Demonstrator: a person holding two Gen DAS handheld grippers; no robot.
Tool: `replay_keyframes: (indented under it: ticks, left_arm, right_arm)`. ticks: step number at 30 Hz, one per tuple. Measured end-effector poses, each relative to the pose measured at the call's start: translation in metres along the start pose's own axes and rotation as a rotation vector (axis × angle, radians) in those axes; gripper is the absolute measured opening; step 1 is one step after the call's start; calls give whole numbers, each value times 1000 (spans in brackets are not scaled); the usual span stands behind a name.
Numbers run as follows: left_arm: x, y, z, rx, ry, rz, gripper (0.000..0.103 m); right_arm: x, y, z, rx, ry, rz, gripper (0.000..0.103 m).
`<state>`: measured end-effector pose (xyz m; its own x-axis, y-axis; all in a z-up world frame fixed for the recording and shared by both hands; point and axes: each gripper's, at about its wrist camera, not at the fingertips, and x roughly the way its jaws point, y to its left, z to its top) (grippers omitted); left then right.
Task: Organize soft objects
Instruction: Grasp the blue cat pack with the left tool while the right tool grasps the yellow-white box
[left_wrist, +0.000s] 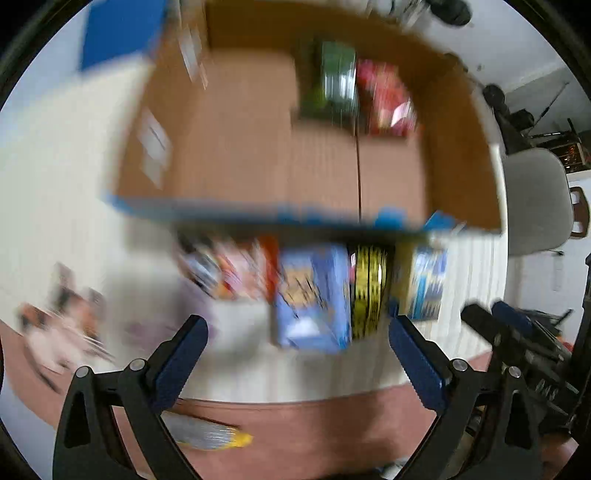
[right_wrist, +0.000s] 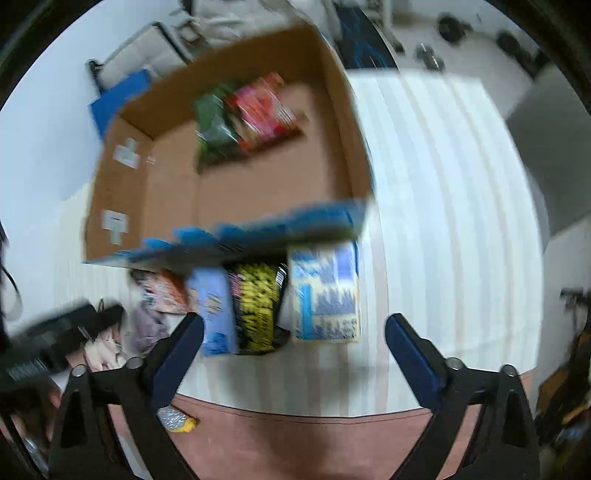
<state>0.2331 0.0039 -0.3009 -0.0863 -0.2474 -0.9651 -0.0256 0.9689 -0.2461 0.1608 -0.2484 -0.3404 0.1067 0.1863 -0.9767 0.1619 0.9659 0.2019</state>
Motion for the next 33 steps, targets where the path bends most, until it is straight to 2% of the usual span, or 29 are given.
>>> replay_keyframes:
  ticks: [2, 4, 9, 12, 13, 15, 17, 22, 27, 32, 33]
  left_arm:
    - [38, -1, 2, -21, 80, -24, 100]
    - [64, -5, 6, -25, 121, -17, 100]
    - [89, -7, 14, -39, 120, 32, 96]
    - [92, -8, 17, -33, 97, 49, 88]
    - [92, -8, 15, -30, 95, 50, 82]
    - [92, -6, 14, -24, 98, 50, 73]
    - [92, -8, 9, -13, 105, 68, 66]
    - [88, -5, -16, -10, 90, 134, 66]
    - [95, 0, -51, 5, 103, 181, 66]
    - [113, 3, -44, -11, 139, 162, 67]
    - [116, 1, -41, -7, 139, 162, 71]
  right_arm:
    - [20, -7, -1, 8, 8, -24, 91]
    - [39, -11, -1, 12, 23, -18, 91]
    - [75, -16, 1, 26, 76, -5, 91]
    - [91, -20, 2, 42, 97, 4, 89]
    - [96, -22, 2, 51, 103, 4, 86]
    - [103, -24, 0, 54, 121, -14, 69]
    - [106, -26, -3, 52, 127, -13, 69]
    - [104, -30, -29, 20, 184, -51, 68]
    - [103, -37, -77, -27, 264, -71, 68]
    - [104, -31, -98, -54, 242, -118, 69]
    - [106, -28, -99, -62, 238, -138, 69]
